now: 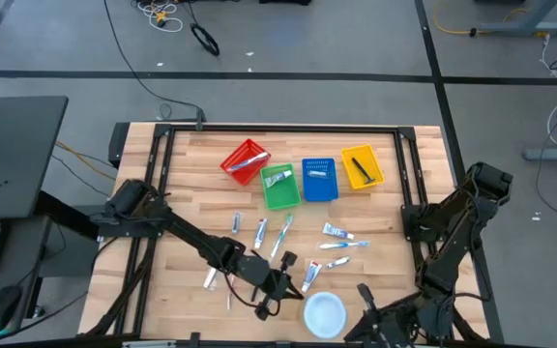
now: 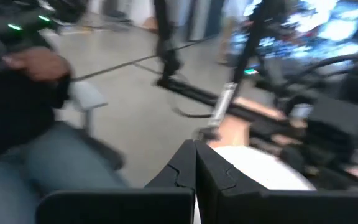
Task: Pick & Place Travel size toiletries
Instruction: Adjust the disinfectant wipes, then put the orange toothbrush into the red bin
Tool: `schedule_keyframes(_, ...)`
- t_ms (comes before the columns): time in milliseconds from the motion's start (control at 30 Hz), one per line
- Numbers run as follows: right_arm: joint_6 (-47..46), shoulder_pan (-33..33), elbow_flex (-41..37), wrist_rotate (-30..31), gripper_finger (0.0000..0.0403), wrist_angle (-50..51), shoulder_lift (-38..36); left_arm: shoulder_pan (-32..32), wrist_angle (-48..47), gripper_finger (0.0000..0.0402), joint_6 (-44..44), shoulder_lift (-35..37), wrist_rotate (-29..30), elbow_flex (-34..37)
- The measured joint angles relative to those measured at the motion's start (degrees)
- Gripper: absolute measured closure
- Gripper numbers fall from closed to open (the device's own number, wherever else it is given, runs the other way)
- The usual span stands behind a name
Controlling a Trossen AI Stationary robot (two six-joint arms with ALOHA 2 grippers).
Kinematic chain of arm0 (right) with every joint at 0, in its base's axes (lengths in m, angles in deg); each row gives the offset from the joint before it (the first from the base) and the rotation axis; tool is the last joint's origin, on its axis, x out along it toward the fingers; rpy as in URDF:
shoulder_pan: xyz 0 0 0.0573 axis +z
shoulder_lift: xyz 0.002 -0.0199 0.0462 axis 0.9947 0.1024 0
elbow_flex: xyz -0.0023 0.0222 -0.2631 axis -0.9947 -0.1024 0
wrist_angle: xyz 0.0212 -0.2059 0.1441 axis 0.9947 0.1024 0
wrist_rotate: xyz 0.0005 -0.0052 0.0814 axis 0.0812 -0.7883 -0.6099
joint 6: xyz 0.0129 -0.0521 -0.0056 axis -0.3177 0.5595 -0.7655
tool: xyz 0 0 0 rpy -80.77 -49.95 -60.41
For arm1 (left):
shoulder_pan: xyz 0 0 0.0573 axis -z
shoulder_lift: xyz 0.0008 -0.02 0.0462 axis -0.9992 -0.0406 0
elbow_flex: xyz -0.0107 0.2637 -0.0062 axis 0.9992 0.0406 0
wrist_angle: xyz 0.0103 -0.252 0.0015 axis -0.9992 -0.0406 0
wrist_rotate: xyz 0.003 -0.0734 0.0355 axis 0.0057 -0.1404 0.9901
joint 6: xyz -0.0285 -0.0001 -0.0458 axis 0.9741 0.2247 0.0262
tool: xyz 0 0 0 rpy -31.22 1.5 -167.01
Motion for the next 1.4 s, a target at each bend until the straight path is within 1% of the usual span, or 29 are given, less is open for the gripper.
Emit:
schedule_keyframes(100,5.3,-0.1,0.0,6.7,0.0403,-1.4,0.0,0.5,-7.6,0.0390,1.4,4.2,6.4,0.0)
schedule_keyframes(167,7.5,-0.2,0.0,11.5,0.0403,-2.5,0.0,0.5,-13.4,0.0393,4.8,7.8,7.2,0.0)
schedule_keyframes(233,8.4,-0.6,0.0,17.9,0.0403,-2.8,0.0,0.5,-19.9,0.0395,9.6,11.5,7.2,0.0)
schedule_keyframes(300,8.4,-1.0,0.0,25.6,0.0403,-3.3,0.0,0.5,-26.3,0.0394,12.8,15.0,7.4,0.0)
schedule_keyframes(400,8.8,-1.8,0.0,37.9,0.0403,-4.7,-0.1,0.4,-32.9,0.0384,16.9,19.2,8.7,0.0)
schedule_keyframes(433,8.8,-2.1,0.0,40.8,0.0403,-4.7,-0.2,0.4,-34.9,0.0381,18.3,20.4,9.6,0.0)
schedule_keyframes(467,8.8,-2.5,0.0,42.2,0.0403,-4.7,-0.6,0.4,-37.3,0.0378,19.9,21.4,10.4,0.0)
schedule_keyframes(567,9.7,-4.1,0.0,42.5,0.0402,-4.8,-2.4,0.4,-42.7,0.0371,24.6,22.7,14.4,-0.1)
schedule_keyframes(633,11.4,-5.5,0.0,41.5,0.0399,-4.8,-3.9,0.4,-45.8,0.0367,27.5,22.7,17.5,0.0)
schedule_keyframes(767,15.1,-8.9,0.0,41.5,0.0381,-3.3,-7.1,0.0,-52.4,0.0360,33.7,22.7,22.5,0.0)
schedule_keyframes(867,16.3,-11.9,0.0,41.7,0.0368,-1.4,-8.8,-0.8,-55.9,0.0353,38.3,22.7,23.2,0.0)
schedule_keyframes(1000,17.7,-16.6,0.0,41.9,0.0355,1.9,-11.0,-3.0,-62.6,0.0341,40.0,25.4,23.3,0.0)
schedule_keyframes(1100,17.7,-20.4,0.0,42.0,0.0348,2.9,-12.2,-5.8,-68.0,0.0333,40.6,28.2,24.6,0.0)
schedule_keyframes(1200,16.7,-23.7,0.0,45.1,0.0345,3.1,-12.6,-9.0,-69.4,0.0327,40.4,31.1,24.9,0.0)
schedule_keyframes(1333,11.3,-27.4,0.0,53.3,0.0344,5.0,-12.6,-13.0,-69.8,0.0323,40.1,33.0,24.8,0.0)
schedule_keyframes(1400,12.5,-28.7,0.0,53.9,0.0344,7.0,-12.6,-14.9,-69.5,0.0322,40.1,33.0,24.7,0.3)
